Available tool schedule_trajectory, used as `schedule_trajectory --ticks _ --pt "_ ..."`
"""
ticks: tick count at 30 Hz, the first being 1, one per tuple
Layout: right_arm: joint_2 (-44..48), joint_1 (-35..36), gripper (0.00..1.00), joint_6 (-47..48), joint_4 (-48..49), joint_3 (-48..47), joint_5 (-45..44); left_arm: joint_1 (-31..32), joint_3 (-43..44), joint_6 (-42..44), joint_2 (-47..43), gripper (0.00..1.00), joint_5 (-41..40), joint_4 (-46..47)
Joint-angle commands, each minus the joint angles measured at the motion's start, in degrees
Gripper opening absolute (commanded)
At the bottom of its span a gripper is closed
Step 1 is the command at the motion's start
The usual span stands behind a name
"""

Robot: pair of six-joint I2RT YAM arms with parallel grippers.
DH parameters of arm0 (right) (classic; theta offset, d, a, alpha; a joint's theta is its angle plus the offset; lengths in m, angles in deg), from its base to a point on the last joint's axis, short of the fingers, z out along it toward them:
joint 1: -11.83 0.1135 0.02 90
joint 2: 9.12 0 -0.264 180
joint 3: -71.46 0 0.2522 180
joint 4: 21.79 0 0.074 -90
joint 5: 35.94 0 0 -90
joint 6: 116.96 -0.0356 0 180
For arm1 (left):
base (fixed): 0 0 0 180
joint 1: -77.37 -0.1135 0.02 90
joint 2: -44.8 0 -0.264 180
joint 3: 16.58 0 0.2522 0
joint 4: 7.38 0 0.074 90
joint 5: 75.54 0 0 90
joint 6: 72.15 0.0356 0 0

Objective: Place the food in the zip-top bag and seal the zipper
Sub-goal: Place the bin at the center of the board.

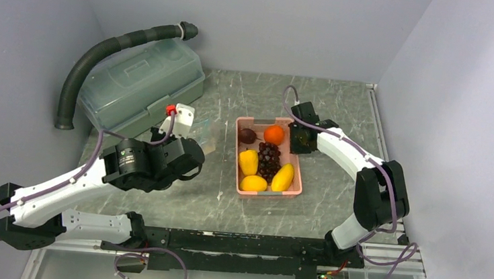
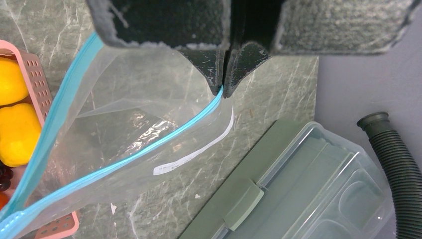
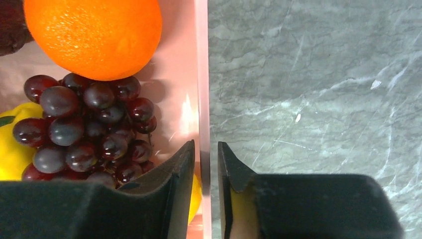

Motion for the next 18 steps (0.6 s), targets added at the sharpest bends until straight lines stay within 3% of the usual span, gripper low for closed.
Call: schedule_trajectory --ticks 1,9,18 --pt "3.9 -0.2 0.31 -0.7 -1.1 -3.6 -1.0 0.2 -0.8 -0.3 -0.8 0.0 -1.4 2.1" --pt "10.1 1.4 0.41 -2.8 -4.2 -7.1 -0.4 0.2 -2.0 0.7 -1.2 0.0 -2.3 3.0" --pt "13.7 13.6 0.44 -8.6 -4.2 -10.8 -1.0 0.2 -2.1 3.9 -2.1 0.0 -1.4 4.7"
